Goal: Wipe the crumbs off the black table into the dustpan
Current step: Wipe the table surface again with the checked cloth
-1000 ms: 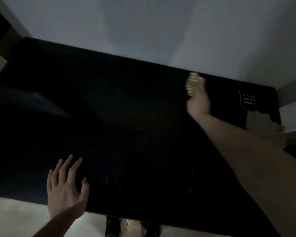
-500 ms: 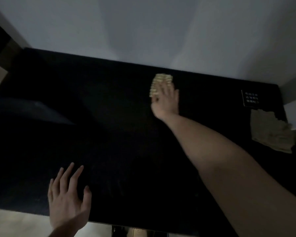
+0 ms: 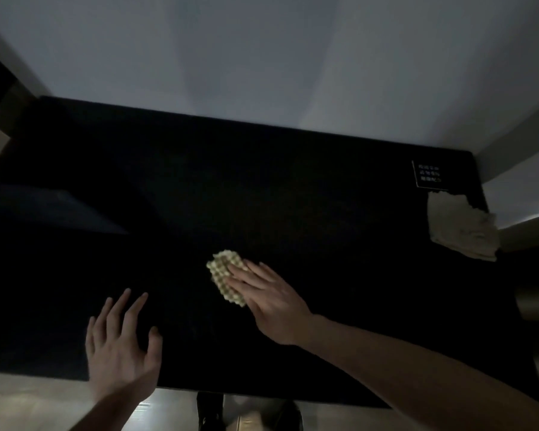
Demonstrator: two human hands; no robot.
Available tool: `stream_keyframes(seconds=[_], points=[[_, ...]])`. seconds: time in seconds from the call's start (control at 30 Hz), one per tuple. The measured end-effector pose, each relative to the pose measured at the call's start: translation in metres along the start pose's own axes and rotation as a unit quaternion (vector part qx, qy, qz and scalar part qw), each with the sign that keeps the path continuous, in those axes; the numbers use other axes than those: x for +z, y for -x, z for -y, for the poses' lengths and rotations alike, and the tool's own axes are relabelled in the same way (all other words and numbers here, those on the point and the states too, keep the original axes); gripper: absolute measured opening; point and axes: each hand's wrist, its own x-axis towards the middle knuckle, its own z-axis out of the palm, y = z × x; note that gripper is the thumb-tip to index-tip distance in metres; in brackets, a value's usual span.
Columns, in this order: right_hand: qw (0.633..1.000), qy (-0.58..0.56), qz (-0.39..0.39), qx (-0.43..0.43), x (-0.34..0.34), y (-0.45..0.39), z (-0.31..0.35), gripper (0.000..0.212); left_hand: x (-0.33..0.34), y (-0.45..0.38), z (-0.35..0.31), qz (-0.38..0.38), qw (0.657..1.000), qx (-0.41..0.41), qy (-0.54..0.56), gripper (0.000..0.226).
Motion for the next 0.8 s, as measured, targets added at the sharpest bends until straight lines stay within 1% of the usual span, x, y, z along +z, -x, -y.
stream_keyframes(seconds=[0.1,0.17,0.2,0.27,0.37,0.47,0.6,0.73,0.8], points=[[1.000,0.017,-0.006,0.000,-0.010,0.037,-0.019,0.055,0.001,0.000,0.001,-0.001,1.000,-0.001,0.000,0.069],[0.997,0.059,-0.024,0.036,-0.027,0.045,-0.045,0.054,0.001,0.000,0.002,-0.002,1.000,-0.002,-0.001,0.070],[0.993,0.079,-0.051,0.074,-0.036,0.046,-0.061,0.055,0.002,0.001,0.002,-0.001,1.000,-0.001,-0.005,0.070],[0.973,0.094,-0.106,0.180,-0.056,0.047,-0.093,0.056,0.002,0.001,0.002,-0.006,1.000,0.002,-0.007,0.070],[0.929,0.090,-0.164,0.320,-0.078,0.055,-0.128,0.055,0.003,0.002,0.002,-0.019,1.000,0.005,0.001,0.070],[0.892,0.091,-0.186,0.401,-0.085,0.066,-0.142,0.059,0.004,0.003,0.003,-0.031,0.999,0.014,0.005,0.070],[0.863,0.078,-0.205,0.454,-0.071,0.097,-0.144,0.060,0.004,0.004,0.003,-0.035,0.999,0.015,0.012,0.069],[0.856,0.070,-0.248,0.449,-0.047,0.161,-0.141,0.058,0.003,0.005,0.003,-0.032,0.999,0.018,0.015,0.068],[0.835,0.058,-0.253,0.485,-0.043,0.193,-0.141,0.063,0.003,0.005,0.002,-0.032,0.999,0.017,0.017,0.067]])
